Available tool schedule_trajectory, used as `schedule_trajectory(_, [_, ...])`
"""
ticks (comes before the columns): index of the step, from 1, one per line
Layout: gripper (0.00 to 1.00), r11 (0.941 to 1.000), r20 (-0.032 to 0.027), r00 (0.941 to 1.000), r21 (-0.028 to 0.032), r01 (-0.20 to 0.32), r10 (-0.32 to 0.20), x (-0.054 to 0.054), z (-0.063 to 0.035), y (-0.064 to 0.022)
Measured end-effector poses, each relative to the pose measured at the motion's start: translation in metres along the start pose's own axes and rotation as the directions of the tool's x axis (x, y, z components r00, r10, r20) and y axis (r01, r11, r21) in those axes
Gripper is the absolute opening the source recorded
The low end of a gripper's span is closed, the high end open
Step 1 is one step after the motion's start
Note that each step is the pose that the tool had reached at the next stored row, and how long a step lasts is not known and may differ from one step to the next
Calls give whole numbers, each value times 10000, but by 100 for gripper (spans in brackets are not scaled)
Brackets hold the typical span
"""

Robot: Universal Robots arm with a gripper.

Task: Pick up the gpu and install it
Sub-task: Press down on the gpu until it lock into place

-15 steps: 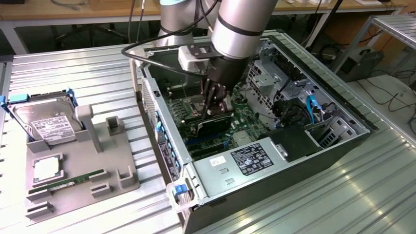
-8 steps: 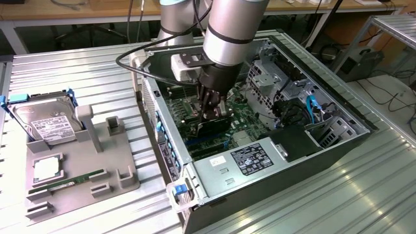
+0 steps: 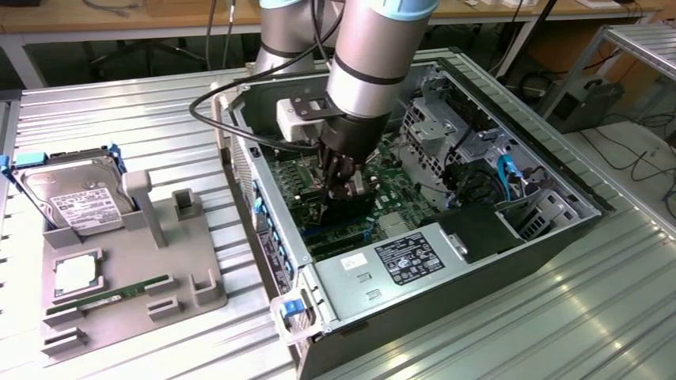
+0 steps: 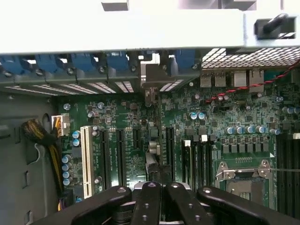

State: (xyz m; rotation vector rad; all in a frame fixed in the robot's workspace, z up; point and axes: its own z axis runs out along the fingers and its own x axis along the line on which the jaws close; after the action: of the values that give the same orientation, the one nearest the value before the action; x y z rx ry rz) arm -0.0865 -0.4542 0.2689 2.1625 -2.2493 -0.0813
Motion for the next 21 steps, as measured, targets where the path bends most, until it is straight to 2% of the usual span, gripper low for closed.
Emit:
schedule_trajectory(2, [11,10000,5,10000,7,0,0,0,25,-2])
schedule_trajectory(5, [11,10000,18,10000,15,2,-2,-2,13,-2])
schedule_trajectory(6, [11,10000,43,10000,28,3,-3,-6,-21,-2])
schedule_trajectory(7, [11,10000,19,10000,15,1,-1,-4,-119,5])
schedule_trajectory(12, [11,10000,16,10000,12,2,-2,-9,-353,15])
schedule_trajectory(21, [11,10000,17,10000,13,1,-1,-9,-353,15])
